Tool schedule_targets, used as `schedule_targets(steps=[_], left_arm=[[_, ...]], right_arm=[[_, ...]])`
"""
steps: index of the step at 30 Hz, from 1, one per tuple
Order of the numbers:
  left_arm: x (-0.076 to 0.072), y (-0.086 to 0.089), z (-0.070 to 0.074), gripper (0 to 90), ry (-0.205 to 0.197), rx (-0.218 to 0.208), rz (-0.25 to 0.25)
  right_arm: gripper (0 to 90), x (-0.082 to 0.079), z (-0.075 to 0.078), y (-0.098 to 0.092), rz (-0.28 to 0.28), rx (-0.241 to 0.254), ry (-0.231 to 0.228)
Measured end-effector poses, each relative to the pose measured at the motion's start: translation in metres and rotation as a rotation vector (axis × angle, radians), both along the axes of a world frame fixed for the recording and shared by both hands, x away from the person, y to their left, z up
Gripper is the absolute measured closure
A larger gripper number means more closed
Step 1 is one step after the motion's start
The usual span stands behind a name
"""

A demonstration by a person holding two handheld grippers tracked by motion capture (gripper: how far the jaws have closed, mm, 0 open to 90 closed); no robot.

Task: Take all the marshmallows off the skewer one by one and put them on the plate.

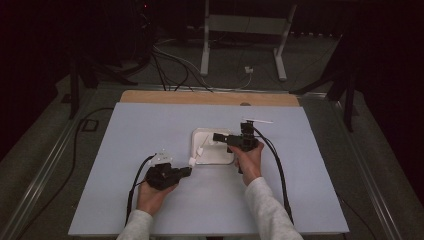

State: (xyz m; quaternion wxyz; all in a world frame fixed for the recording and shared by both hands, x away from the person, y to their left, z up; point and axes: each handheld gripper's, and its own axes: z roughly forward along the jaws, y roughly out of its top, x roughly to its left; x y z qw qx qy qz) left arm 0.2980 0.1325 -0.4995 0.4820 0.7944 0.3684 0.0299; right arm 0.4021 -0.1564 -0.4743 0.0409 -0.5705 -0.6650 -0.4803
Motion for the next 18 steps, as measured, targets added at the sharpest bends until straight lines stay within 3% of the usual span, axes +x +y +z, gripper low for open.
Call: schedule_targets(steps=[8,18], left_arm=[[0.001,-0.002,-0.002,90.0,0.008,0.010,-0.006],[0.005,-0.011,-0.010,90.0,0.050,0.062,-0.011]], right_arm=[[10.6,0.000,0.000,-0.001,-0.005,-0.006,0.005],[10.6,0.000,0.002,-0.002,0.001,0.026,0.014]])
